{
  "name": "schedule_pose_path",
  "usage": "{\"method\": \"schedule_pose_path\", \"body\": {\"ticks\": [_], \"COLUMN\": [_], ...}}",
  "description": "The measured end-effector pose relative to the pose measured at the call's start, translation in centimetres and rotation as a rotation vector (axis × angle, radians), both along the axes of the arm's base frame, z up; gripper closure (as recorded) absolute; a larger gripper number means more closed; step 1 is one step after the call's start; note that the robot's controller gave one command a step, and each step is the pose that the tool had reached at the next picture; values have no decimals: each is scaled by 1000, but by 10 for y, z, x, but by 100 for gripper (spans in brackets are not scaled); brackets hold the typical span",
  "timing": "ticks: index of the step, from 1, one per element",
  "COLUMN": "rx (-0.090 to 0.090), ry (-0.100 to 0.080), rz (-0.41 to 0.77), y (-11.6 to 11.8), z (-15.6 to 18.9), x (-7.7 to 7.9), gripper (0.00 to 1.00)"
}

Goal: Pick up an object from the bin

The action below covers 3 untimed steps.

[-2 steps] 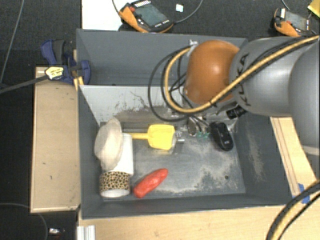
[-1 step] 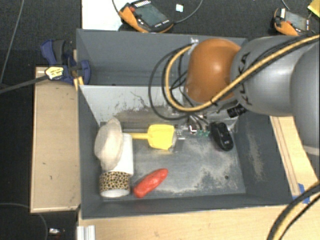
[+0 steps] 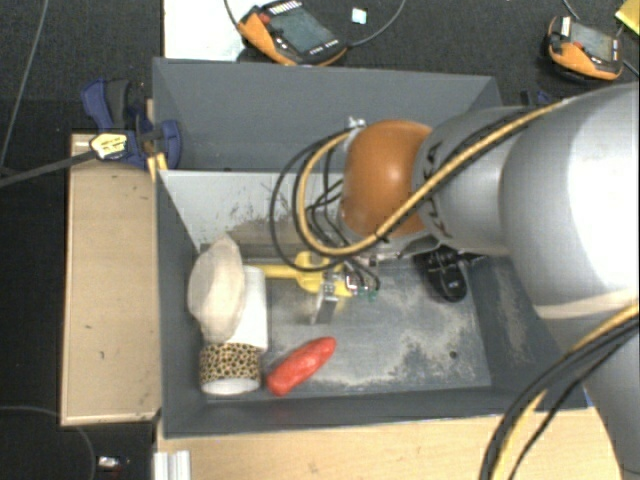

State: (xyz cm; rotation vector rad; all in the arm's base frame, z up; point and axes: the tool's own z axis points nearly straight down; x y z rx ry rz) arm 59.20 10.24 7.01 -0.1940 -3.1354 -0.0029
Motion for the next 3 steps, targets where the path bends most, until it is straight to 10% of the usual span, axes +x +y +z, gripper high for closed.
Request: {"method": "schedule_pose_path", "body": {"ticks": [1, 2, 3], "rx": [2, 0, 1], "ry": [-16, 0, -13], "rz": [-146, -169, -480], "y": [-7, 55, 14], "z": [56, 31, 0], "x": [-1, -14, -17], "gripper": [0, 0, 0]}}
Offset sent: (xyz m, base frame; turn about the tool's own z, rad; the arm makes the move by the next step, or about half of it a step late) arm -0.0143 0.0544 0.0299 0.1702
